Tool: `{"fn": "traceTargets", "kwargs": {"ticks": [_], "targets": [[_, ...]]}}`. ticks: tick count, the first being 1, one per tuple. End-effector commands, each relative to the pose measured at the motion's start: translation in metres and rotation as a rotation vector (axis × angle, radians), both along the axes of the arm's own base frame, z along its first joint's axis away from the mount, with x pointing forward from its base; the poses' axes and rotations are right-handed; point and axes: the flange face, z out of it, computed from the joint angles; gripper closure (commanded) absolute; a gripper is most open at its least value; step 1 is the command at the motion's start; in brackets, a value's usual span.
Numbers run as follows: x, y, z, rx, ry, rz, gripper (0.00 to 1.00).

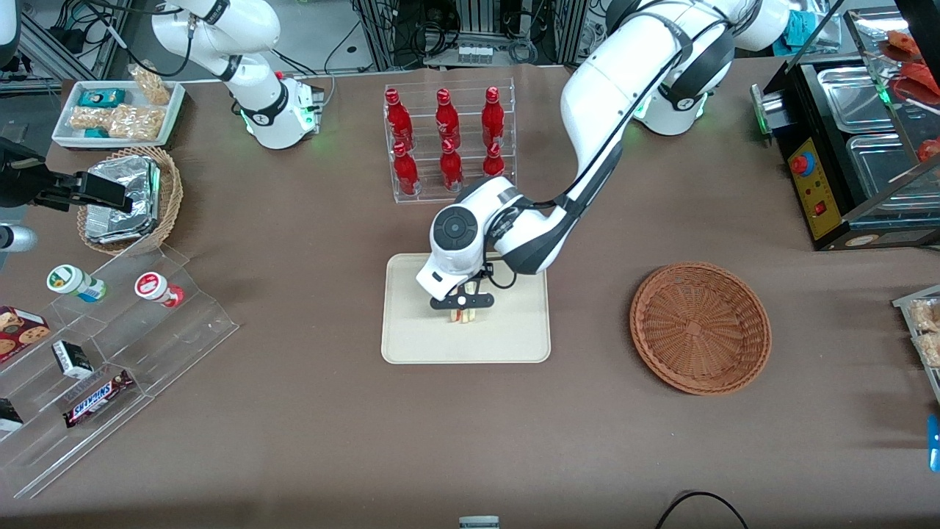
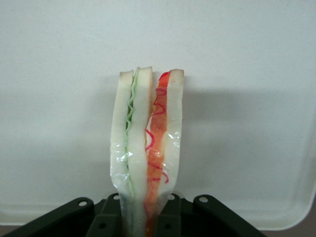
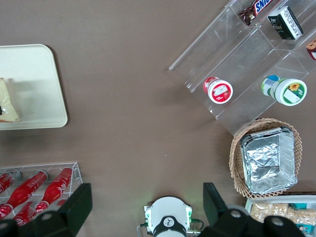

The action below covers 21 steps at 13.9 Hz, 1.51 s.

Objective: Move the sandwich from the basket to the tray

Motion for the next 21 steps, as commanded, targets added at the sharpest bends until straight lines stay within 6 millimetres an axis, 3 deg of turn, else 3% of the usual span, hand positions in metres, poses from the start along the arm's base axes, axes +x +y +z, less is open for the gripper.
{"fn": "traceTargets", "kwargs": {"ticks": [1, 2, 3, 4, 6, 7, 9, 11, 13, 16, 17, 19, 21], "targets": [[0.002, -0.006, -0.005, 0.012, -0.02, -0.002, 0.85], [0.004, -0.007, -0.004, -0.001, -0.032, -0.004, 0.66], [0.005, -0.008, -0.003, -0.01, -0.04, -0.003, 0.24], [0.007, -0.007, 0.001, -0.011, -0.045, -0.003, 0.01], [0.015, -0.002, 0.024, -0.023, -0.063, 0.011, 0.0], [0.024, 0.006, 0.048, -0.028, -0.076, 0.026, 0.0], [0.045, 0.039, 0.096, 0.001, -0.058, 0.069, 0.0], [0.068, 0.086, 0.161, 0.013, -0.062, 0.119, 0.0], [0.071, 0.132, 0.21, 0.047, -0.041, 0.156, 0.0], [0.078, 0.241, 0.278, 0.051, 0.046, 0.113, 0.0], [0.083, 0.289, 0.296, 0.05, 0.096, 0.097, 0.0], [0.085, 0.362, 0.332, 0.018, 0.127, 0.056, 0.0], [0.077, 0.421, 0.363, 0.021, 0.14, 0.068, 0.0]]}}
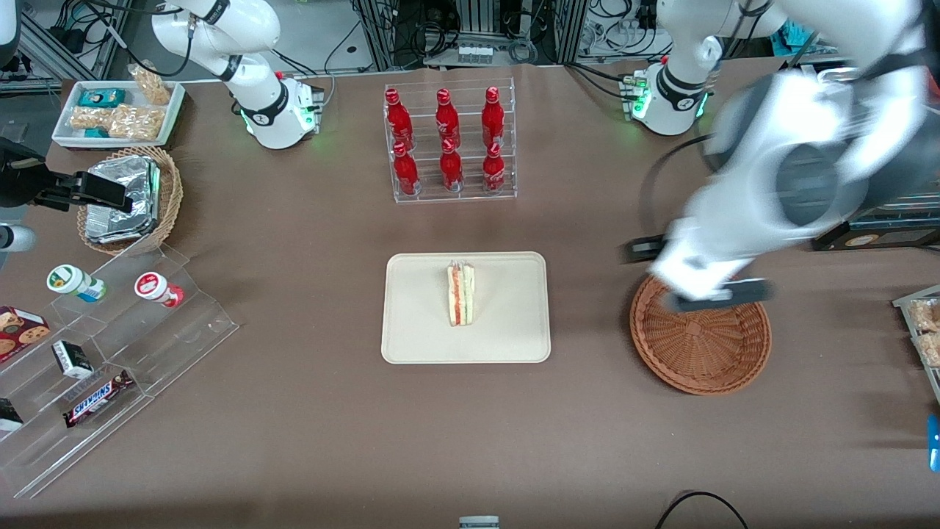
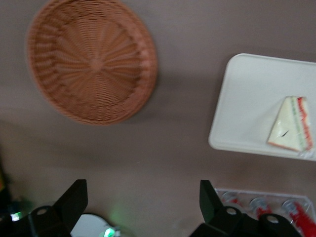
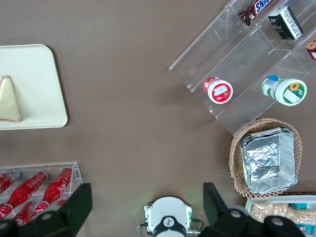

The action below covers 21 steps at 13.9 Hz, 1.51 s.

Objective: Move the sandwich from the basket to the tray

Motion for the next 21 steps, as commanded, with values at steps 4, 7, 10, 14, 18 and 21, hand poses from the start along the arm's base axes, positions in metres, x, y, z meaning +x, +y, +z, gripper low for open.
{"fn": "traceTargets", "kwargs": {"ticks": [4, 7, 10, 14, 18, 21], "targets": [[-0.051, 0.076, 0.078, 0.07, -0.024, 0.017, 0.0], [-0.089, 0.076, 0.115, 0.12, -0.106, 0.014, 0.0], [-0.108, 0.074, 0.128, 0.123, -0.086, 0.024, 0.0], [-0.112, 0.074, 0.126, 0.122, -0.05, 0.019, 0.0], [-0.097, 0.084, 0.126, 0.031, -0.112, 0.051, 0.0], [-0.087, 0.087, 0.125, 0.02, -0.155, 0.057, 0.0]]}}
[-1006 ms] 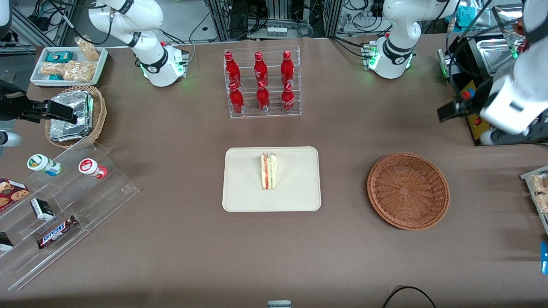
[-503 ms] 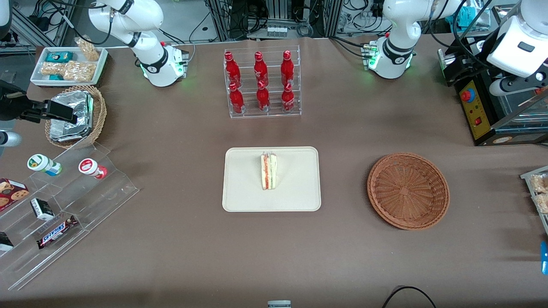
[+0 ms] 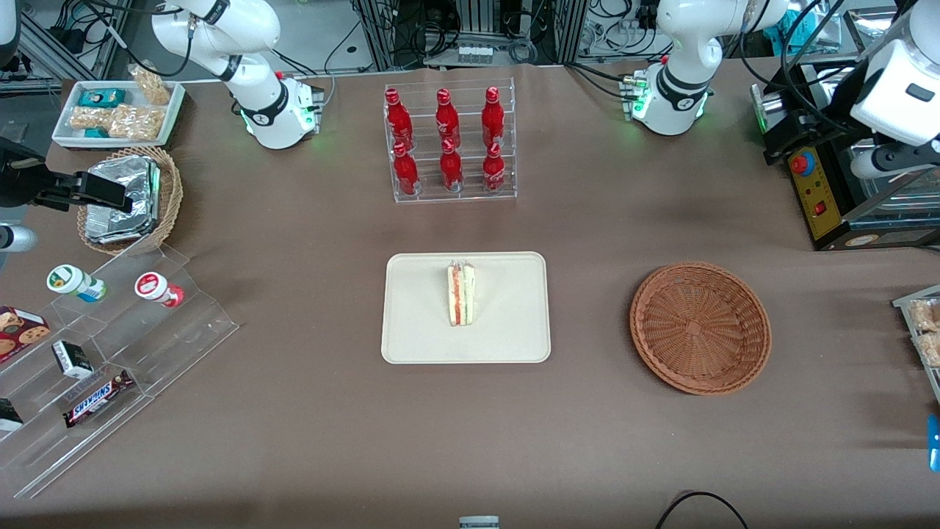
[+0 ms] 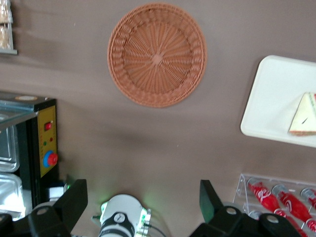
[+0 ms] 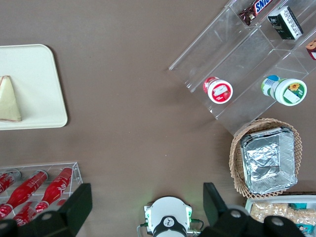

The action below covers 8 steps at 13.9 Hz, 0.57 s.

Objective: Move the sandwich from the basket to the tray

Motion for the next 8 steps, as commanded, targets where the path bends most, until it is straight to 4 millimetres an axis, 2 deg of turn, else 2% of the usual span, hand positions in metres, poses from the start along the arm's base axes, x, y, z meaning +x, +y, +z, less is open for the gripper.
{"fn": "traceTargets", "kwargs": {"ticks": [1, 4, 6, 8], "targets": [[0.005, 0.006, 0.0, -0.019, -0.026, 0.013, 0.0], [0.015, 0.007, -0.002, -0.021, -0.042, 0.011, 0.0], [0.014, 0.009, 0.001, -0.018, -0.04, -0.011, 0.0], [0.024, 0.004, -0.017, -0.02, -0.008, -0.027, 0.0]]}}
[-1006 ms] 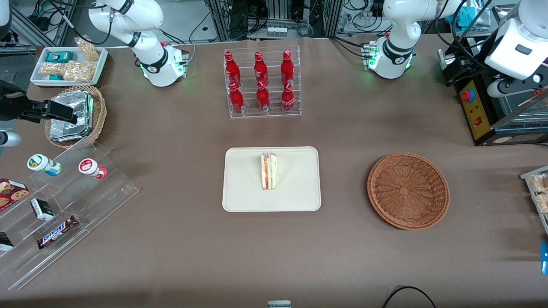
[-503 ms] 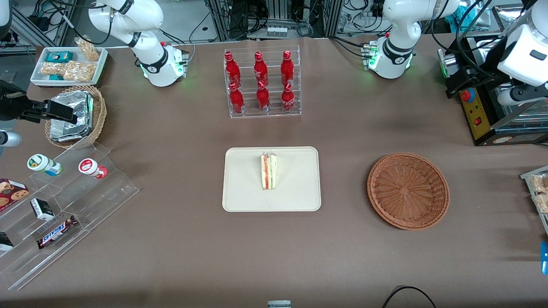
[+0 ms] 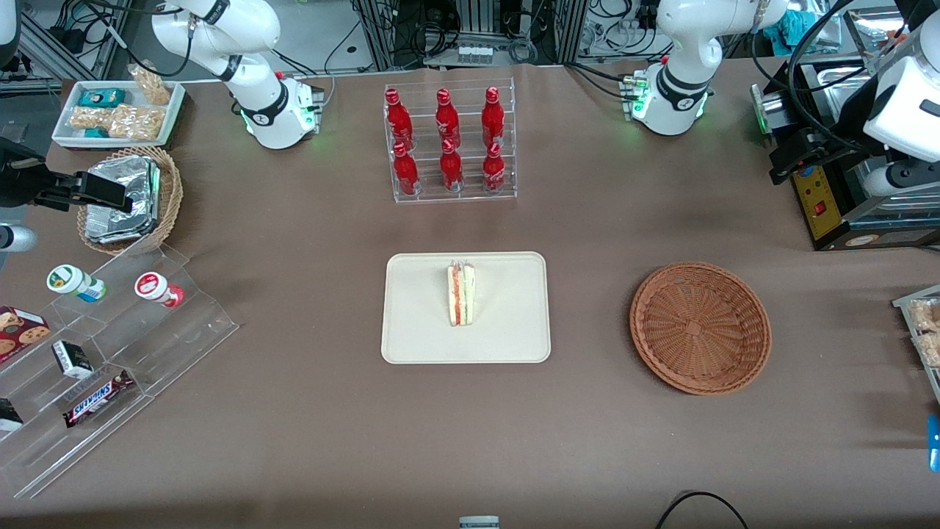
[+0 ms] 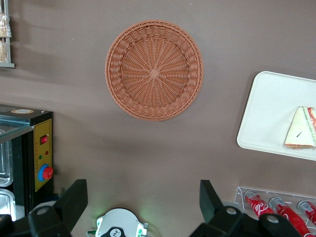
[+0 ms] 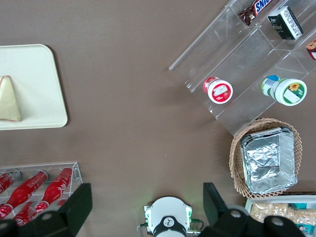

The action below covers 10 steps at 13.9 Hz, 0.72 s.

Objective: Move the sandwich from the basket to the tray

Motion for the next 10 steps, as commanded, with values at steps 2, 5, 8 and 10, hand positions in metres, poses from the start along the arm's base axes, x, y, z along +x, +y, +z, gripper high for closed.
{"fn": "traceTargets", "kwargs": {"ticks": [2, 5, 8, 10], "targets": [[0.017, -0.002, -0.02, -0.011, 0.034, -0.024, 0.0], [0.026, -0.002, -0.036, -0.002, 0.063, -0.022, 0.0], [0.032, -0.011, -0.054, 0.014, 0.092, -0.041, 0.0], [0.032, -0.012, -0.053, 0.045, 0.085, -0.044, 0.0]]}}
